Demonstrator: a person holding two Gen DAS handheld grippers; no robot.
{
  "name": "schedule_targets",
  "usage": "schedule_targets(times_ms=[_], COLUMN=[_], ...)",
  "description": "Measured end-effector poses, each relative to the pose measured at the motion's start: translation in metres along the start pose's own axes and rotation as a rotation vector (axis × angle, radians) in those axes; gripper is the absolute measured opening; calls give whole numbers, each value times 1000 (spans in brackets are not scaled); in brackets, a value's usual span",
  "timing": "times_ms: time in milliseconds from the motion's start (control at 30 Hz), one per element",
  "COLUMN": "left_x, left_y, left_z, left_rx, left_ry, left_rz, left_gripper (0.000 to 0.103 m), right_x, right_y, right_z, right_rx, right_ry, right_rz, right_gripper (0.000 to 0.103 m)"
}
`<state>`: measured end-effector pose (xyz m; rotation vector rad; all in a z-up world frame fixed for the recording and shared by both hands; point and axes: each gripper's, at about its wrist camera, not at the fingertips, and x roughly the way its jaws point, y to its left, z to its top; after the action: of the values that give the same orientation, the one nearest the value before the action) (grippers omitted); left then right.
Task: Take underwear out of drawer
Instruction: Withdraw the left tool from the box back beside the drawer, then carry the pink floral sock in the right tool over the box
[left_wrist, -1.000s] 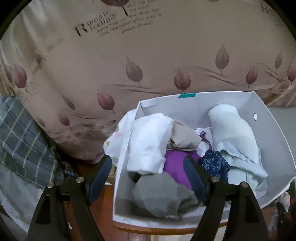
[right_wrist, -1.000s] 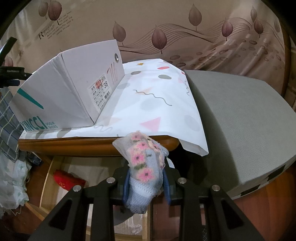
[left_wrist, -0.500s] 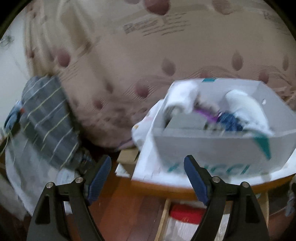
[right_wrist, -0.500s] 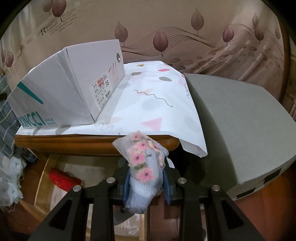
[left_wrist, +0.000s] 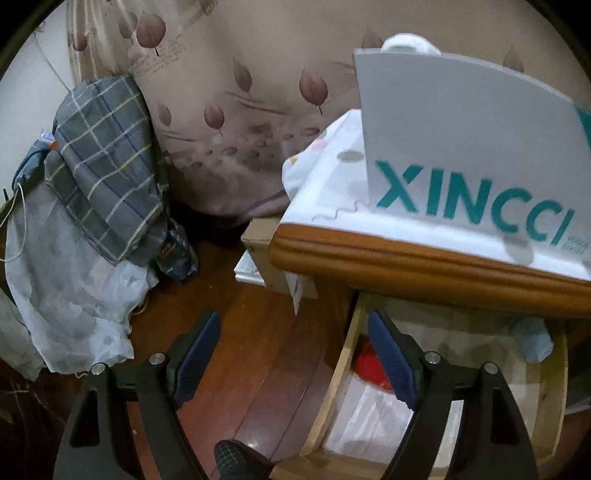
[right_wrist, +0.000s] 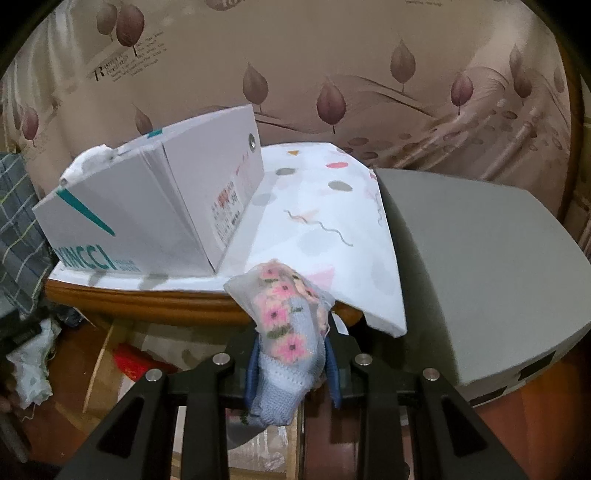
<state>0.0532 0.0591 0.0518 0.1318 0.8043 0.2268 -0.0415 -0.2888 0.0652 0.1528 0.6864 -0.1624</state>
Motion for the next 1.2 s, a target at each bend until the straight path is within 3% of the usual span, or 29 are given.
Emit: schedule_targets(times_ms=[333,567,833,1200], left_x=[10,11,23,34], left_y=[14,26,53,72], left_z=[-3,0,0,0], left_rx=[-45,-72,-170,-221], left_ry=[41,41,94,134], left_rz=[-49,-38,-44,-32], left_gripper=[79,79,79,79], right_x=[-49,-56,-32,44], right_y=[38,80,130,175], right_z=[89,137,171,171], right_rx=[-155,-236,-283,-336], right_ry=[-127,-128,-55,91], right_rz=[-3,38,110,79], right_gripper=[29,29,29,29])
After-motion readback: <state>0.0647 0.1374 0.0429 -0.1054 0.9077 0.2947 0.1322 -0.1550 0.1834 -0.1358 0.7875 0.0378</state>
